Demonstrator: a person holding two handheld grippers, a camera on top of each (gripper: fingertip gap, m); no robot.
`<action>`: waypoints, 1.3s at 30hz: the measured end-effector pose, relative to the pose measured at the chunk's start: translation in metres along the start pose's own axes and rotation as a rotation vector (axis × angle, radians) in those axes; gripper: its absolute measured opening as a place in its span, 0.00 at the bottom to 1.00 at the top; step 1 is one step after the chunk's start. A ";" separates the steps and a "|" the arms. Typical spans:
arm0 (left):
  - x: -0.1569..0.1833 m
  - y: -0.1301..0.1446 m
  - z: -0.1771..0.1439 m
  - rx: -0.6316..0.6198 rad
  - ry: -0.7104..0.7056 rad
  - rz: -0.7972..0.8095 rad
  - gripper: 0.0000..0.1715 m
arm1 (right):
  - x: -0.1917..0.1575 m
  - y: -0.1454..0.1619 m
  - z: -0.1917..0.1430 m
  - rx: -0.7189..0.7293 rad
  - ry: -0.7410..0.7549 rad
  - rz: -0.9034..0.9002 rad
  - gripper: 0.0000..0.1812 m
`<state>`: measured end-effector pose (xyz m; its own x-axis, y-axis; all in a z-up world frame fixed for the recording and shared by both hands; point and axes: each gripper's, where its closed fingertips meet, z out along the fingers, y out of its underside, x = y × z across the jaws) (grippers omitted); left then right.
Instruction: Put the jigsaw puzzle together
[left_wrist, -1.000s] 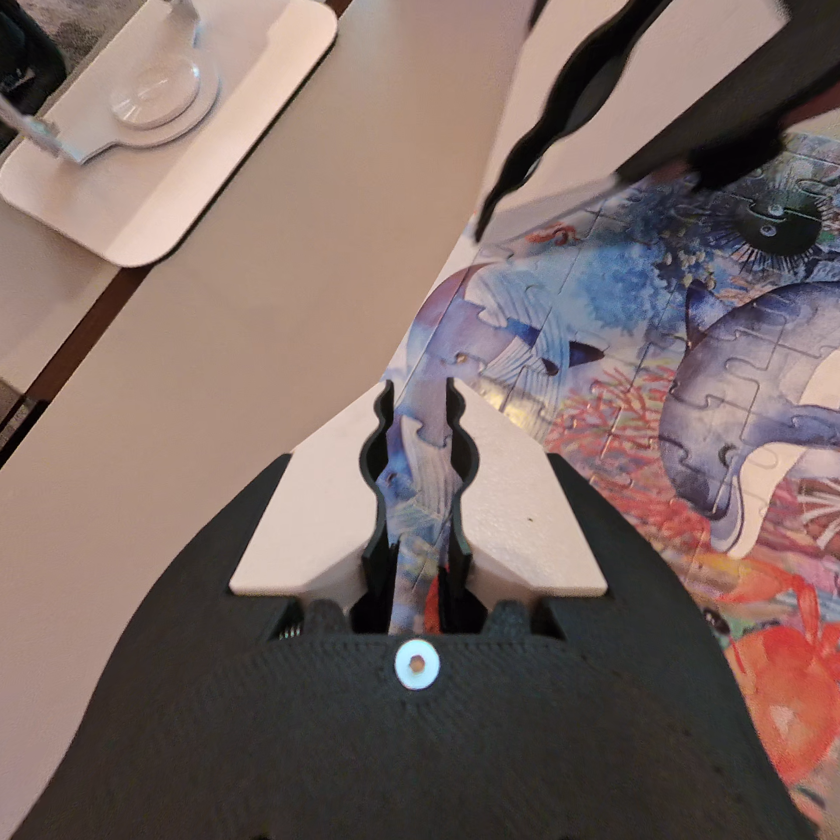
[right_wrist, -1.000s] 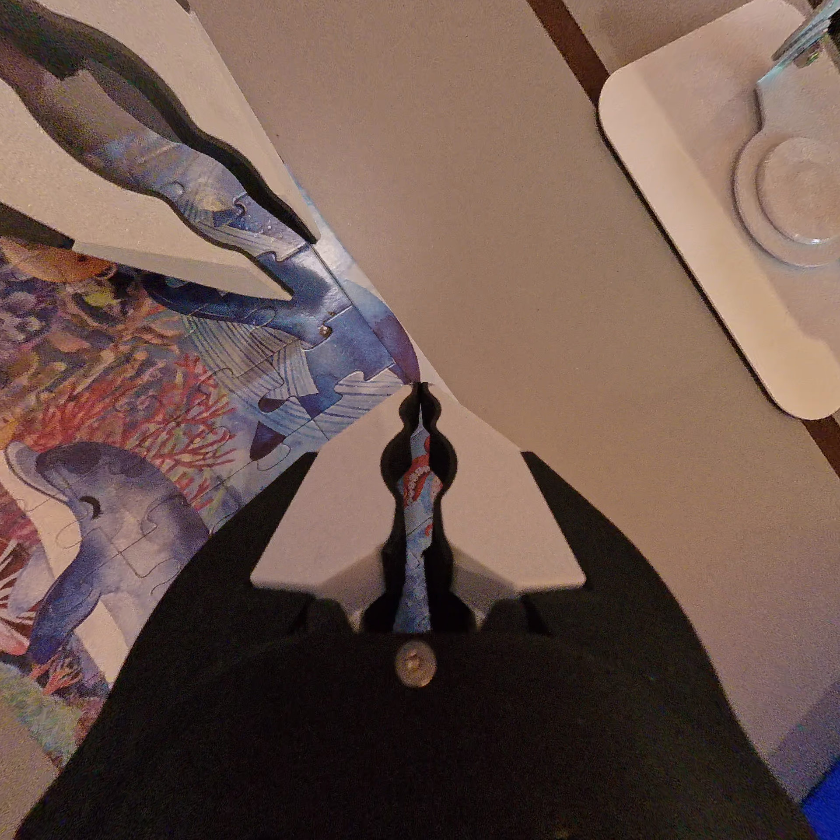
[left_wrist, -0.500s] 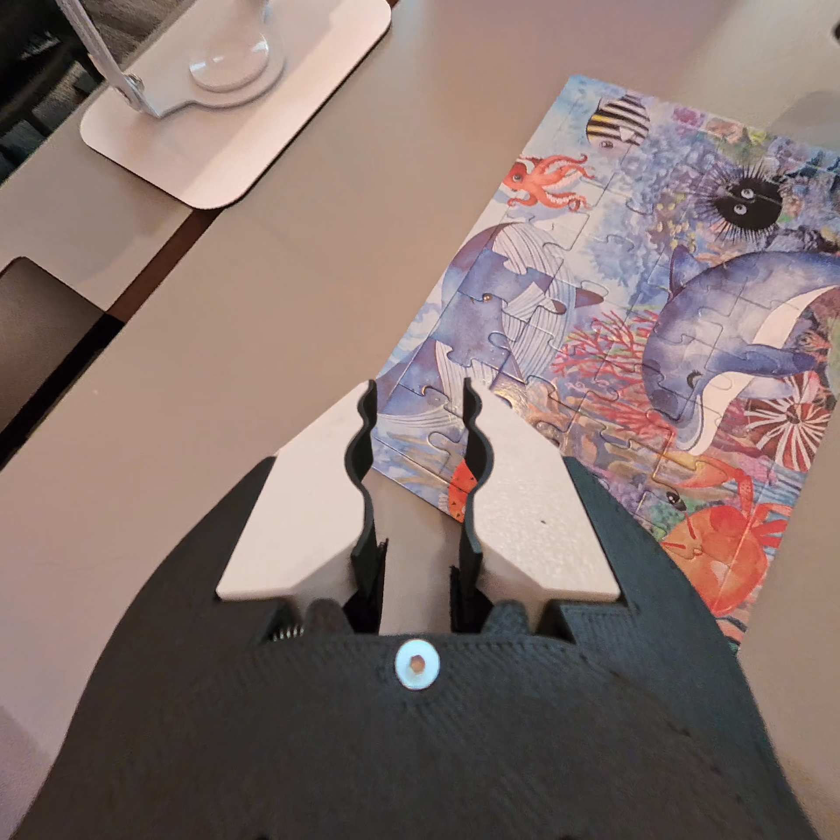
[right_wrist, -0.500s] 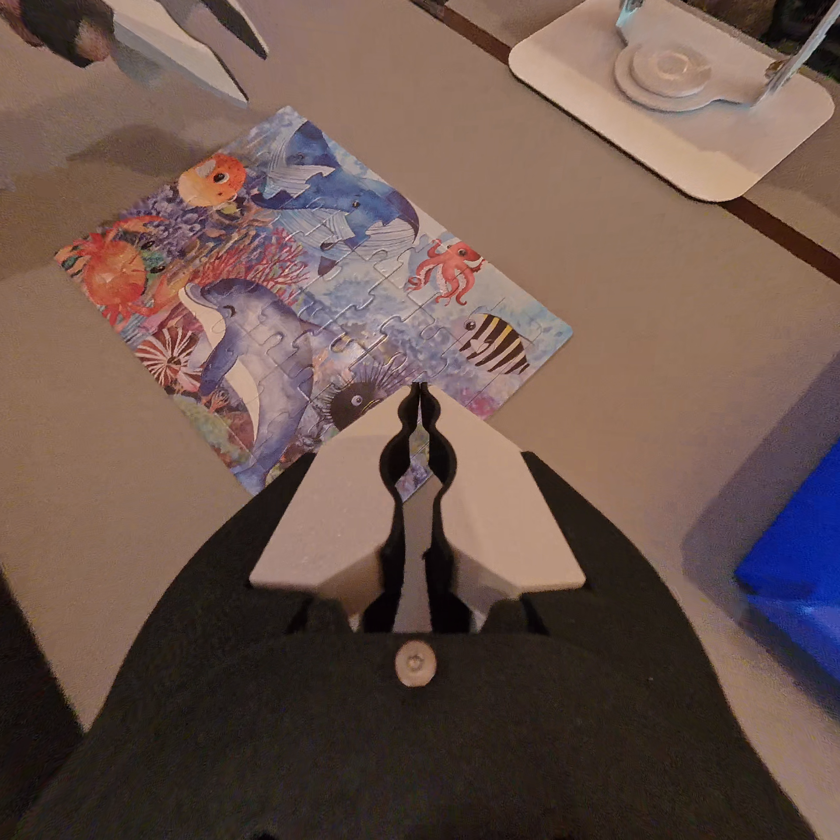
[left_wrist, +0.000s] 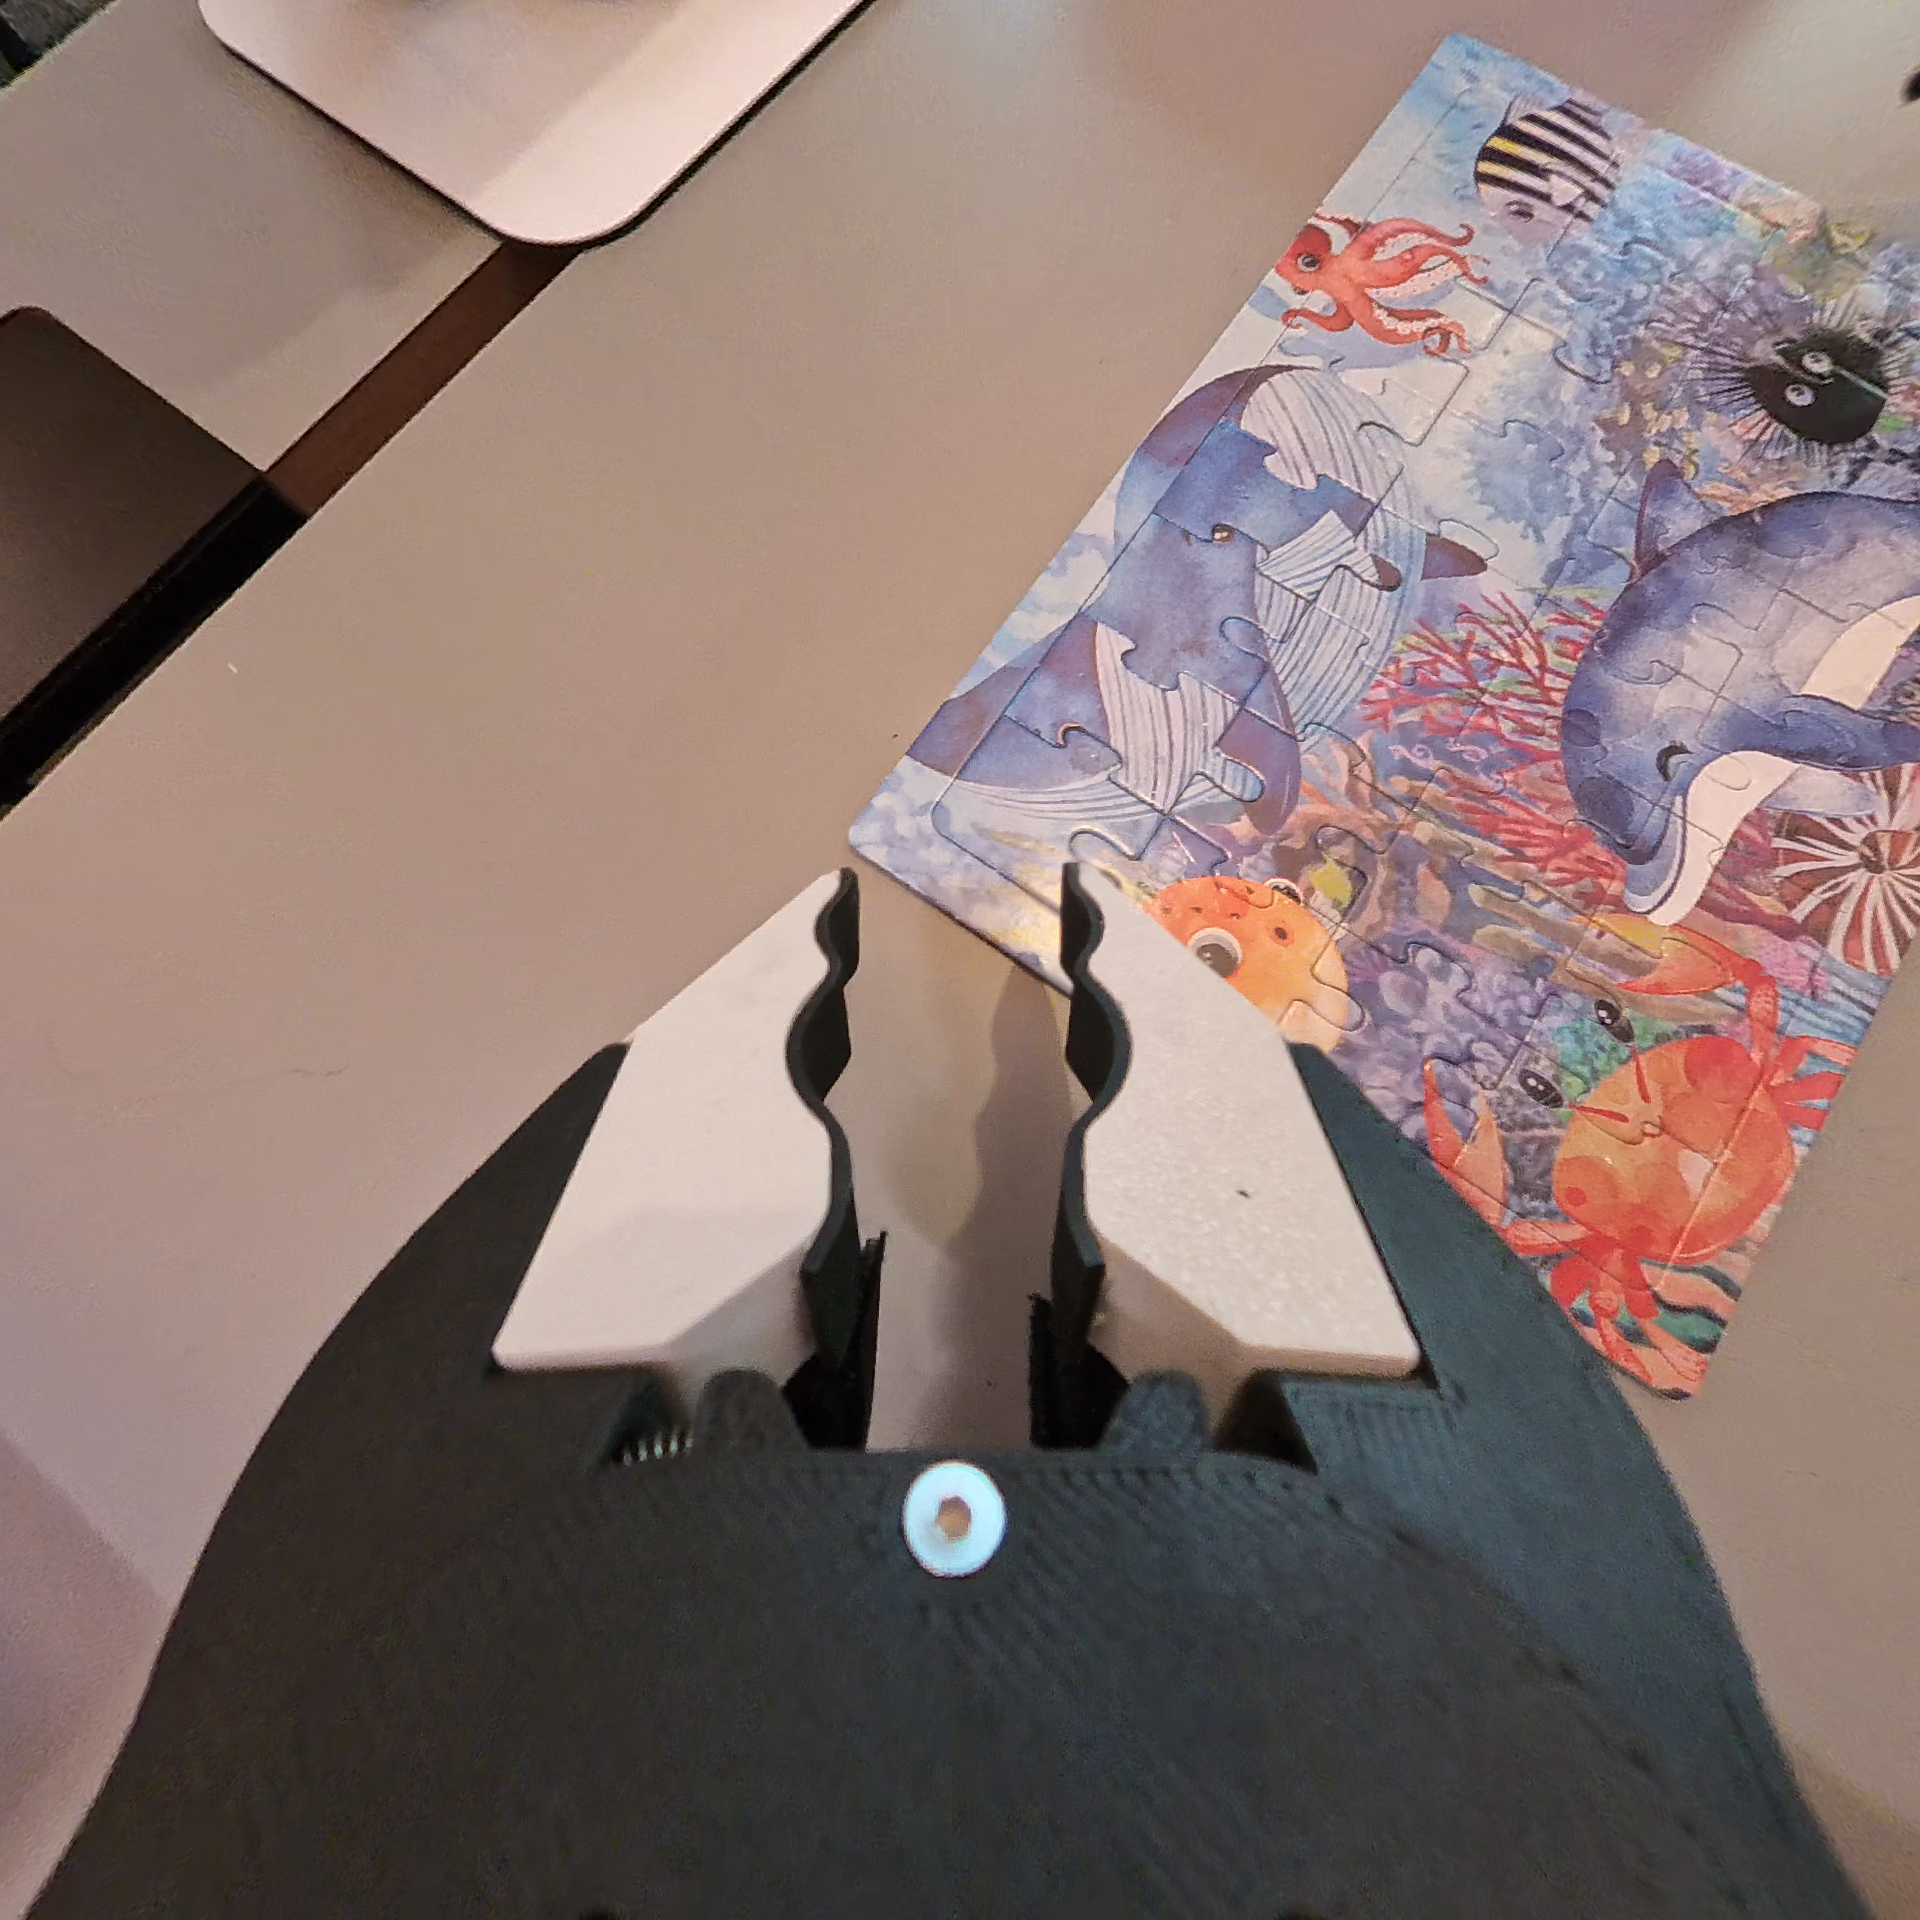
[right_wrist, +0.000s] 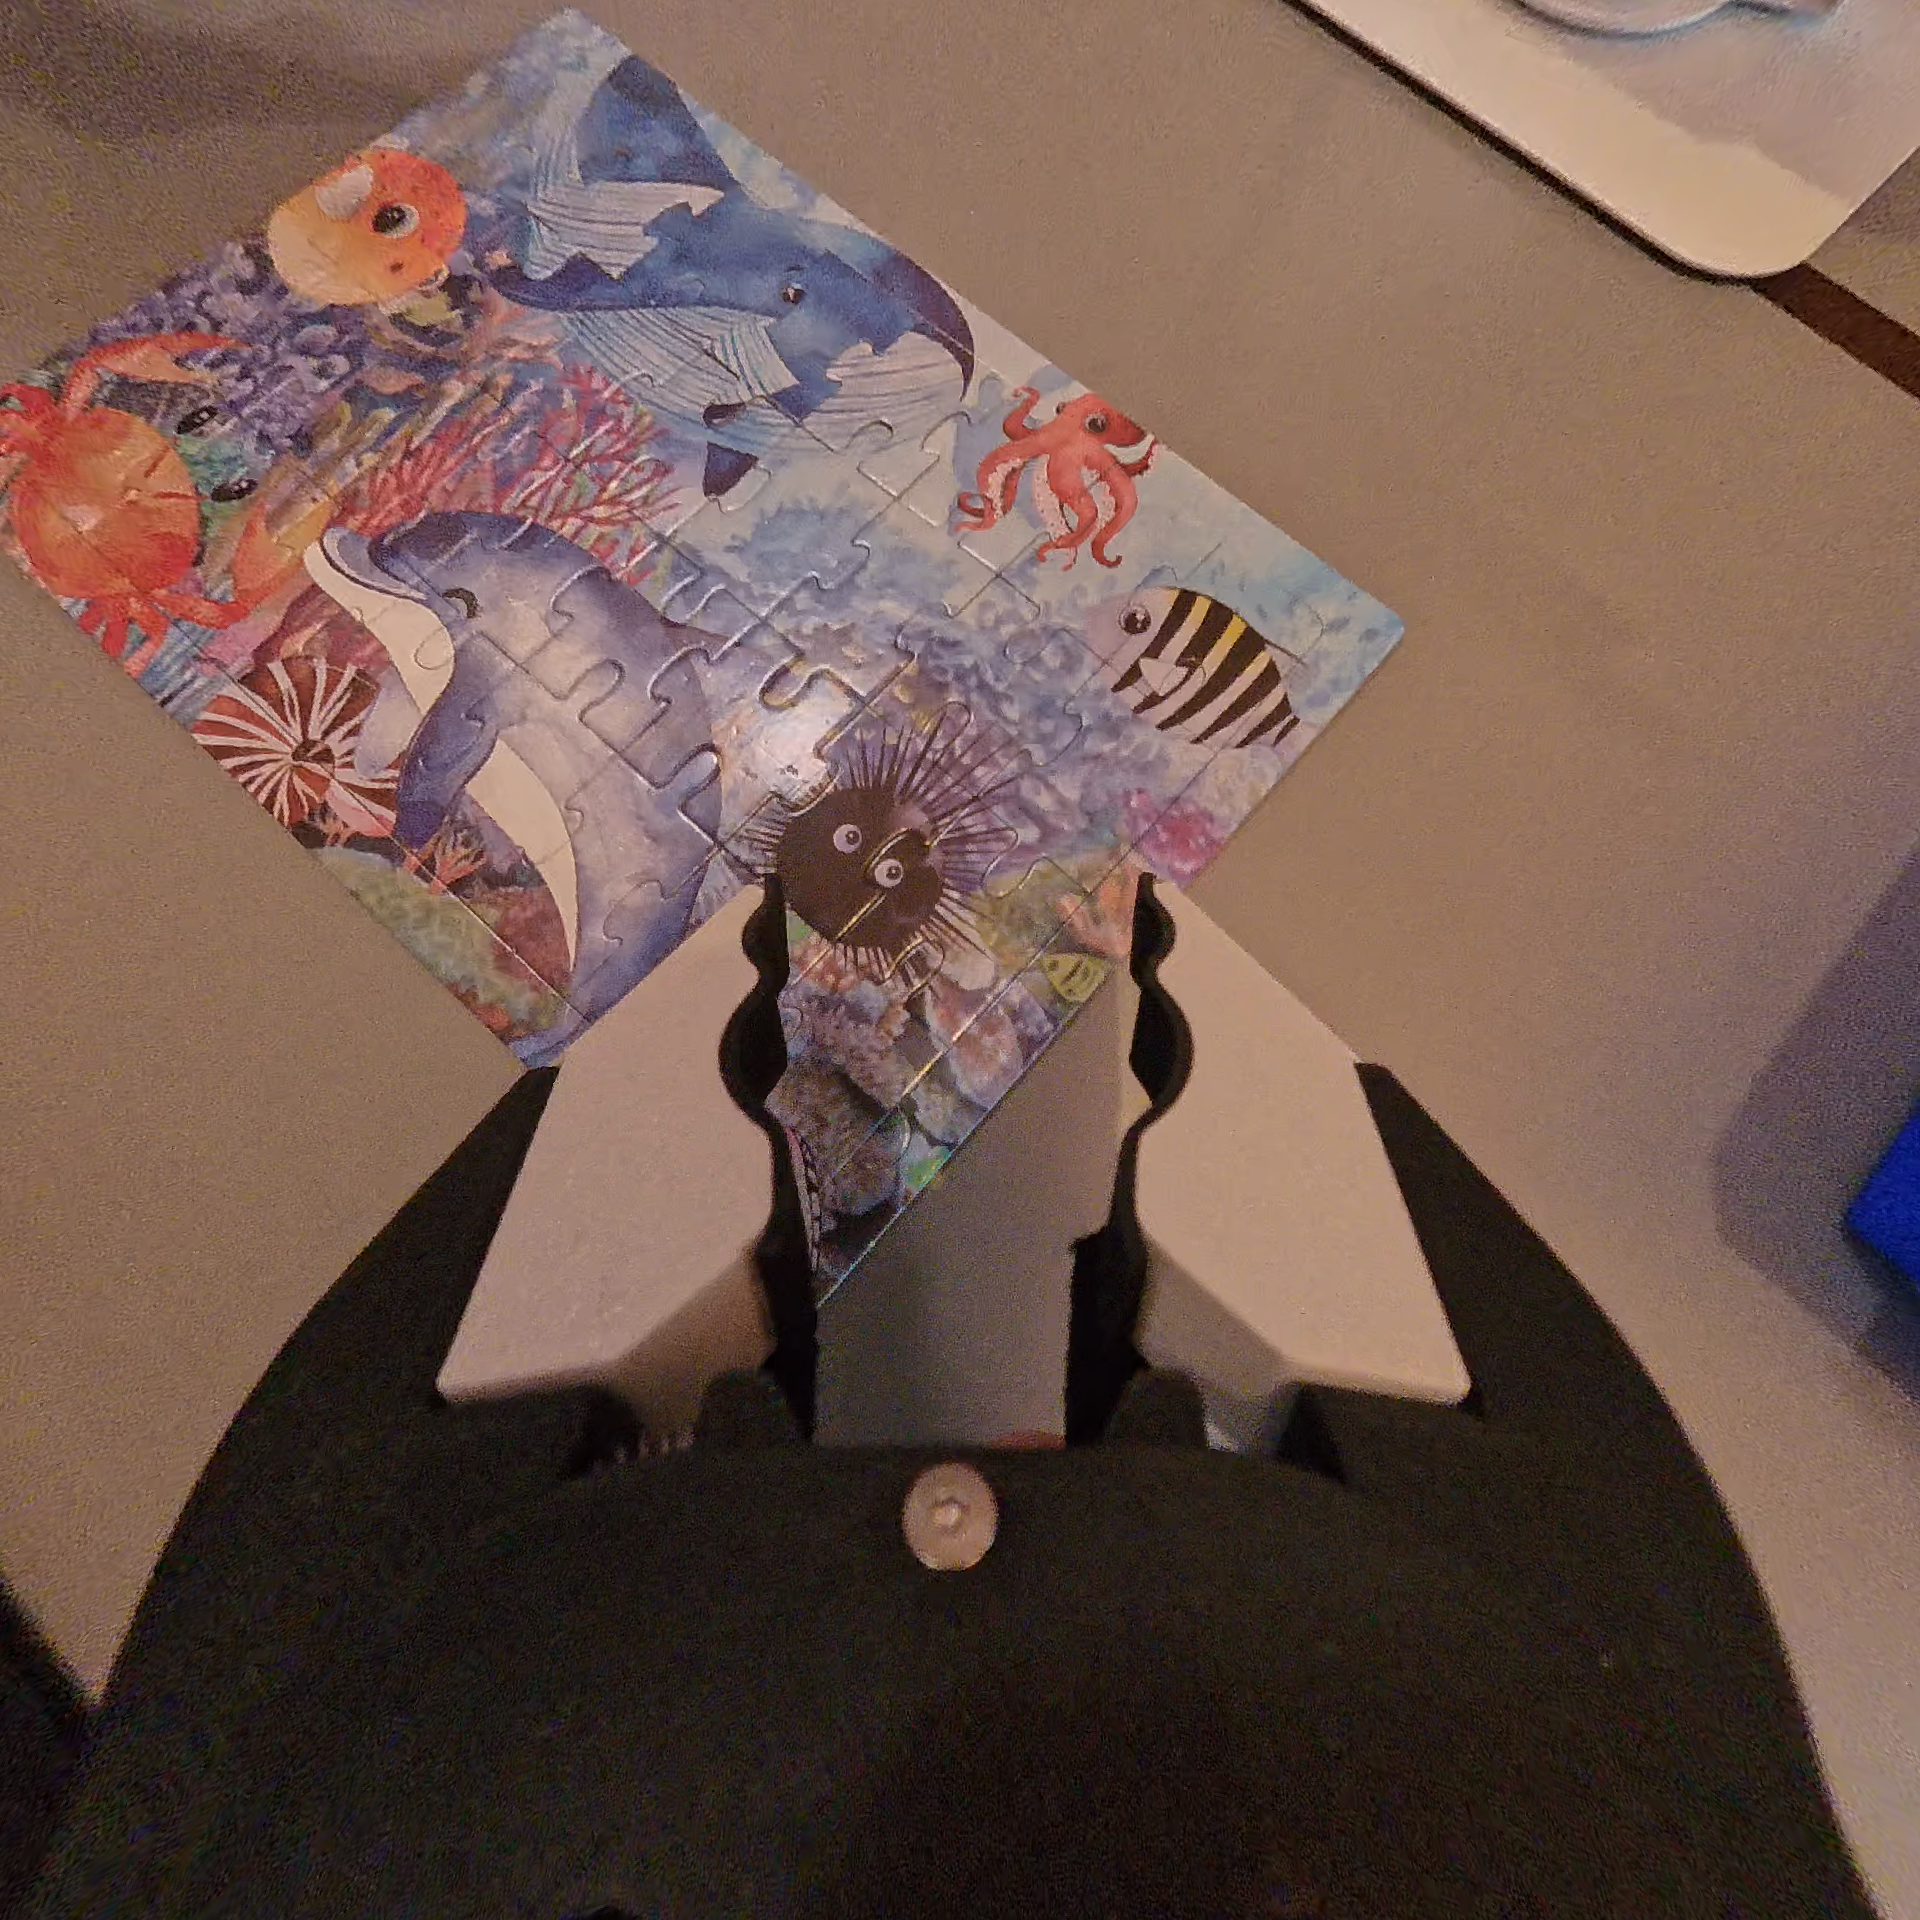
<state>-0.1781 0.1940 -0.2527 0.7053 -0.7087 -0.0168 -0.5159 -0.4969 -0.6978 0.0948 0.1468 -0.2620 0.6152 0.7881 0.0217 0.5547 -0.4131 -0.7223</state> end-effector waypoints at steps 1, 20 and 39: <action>0.002 -0.002 0.000 0.004 0.002 0.008 0.22 | 0.000 0.006 0.001 -0.014 0.003 0.001 0.37; 0.059 -0.044 -0.092 0.207 -0.187 0.064 0.44 | 0.005 -0.005 -0.040 0.062 0.136 0.036 0.65; 0.141 0.076 -0.028 -0.064 0.036 -0.042 0.32 | -0.034 0.057 -0.021 -0.126 -0.019 0.036 0.40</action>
<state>-0.1318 0.0424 -0.2879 0.7097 -0.7035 0.0378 -0.5169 -0.5565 -0.6505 0.1174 0.0868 -0.2894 0.6263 0.7794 -0.0167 0.5991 -0.4948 -0.6295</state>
